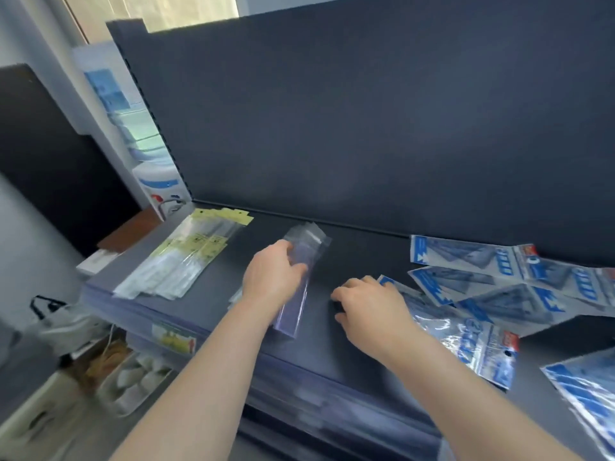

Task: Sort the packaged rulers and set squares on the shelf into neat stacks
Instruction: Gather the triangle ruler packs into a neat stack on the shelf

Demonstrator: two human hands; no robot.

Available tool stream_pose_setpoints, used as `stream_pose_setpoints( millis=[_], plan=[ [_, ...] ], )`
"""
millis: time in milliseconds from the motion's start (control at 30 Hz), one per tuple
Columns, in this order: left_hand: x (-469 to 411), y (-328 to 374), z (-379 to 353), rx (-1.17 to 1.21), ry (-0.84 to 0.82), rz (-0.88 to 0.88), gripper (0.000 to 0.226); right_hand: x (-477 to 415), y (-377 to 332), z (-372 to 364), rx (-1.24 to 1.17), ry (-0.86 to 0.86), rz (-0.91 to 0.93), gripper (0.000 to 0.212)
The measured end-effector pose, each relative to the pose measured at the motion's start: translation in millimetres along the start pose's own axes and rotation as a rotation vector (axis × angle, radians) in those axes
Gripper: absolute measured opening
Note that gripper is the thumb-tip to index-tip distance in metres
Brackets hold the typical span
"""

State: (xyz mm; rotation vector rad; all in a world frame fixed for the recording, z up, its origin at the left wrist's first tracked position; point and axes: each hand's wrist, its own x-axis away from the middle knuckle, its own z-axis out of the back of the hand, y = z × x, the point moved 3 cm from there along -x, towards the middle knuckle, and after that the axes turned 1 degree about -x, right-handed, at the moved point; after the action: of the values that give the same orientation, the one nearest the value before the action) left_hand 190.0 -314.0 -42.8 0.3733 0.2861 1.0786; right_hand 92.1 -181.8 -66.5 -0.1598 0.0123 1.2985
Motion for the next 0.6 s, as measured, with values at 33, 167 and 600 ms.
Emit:
stream_pose_setpoints(
  millis=[33, 167, 600],
  plan=[
    [-2, -1, -3, -0.060, -0.023, -0.046, 0.054, -5, -4, -2, -0.001, -0.003, -0.008, 0.028],
    [-3, -4, -9, -0.311, -0.123, -0.193, 0.047, -12, -5, -4, -0.042, -0.009, -0.043, 0.029],
    [75, 180, -79, 0.046, -0.388, -0.702, 0.034, 143, 149, 41, -0.049, 0.245, -0.636, 0.024]
  ],
)
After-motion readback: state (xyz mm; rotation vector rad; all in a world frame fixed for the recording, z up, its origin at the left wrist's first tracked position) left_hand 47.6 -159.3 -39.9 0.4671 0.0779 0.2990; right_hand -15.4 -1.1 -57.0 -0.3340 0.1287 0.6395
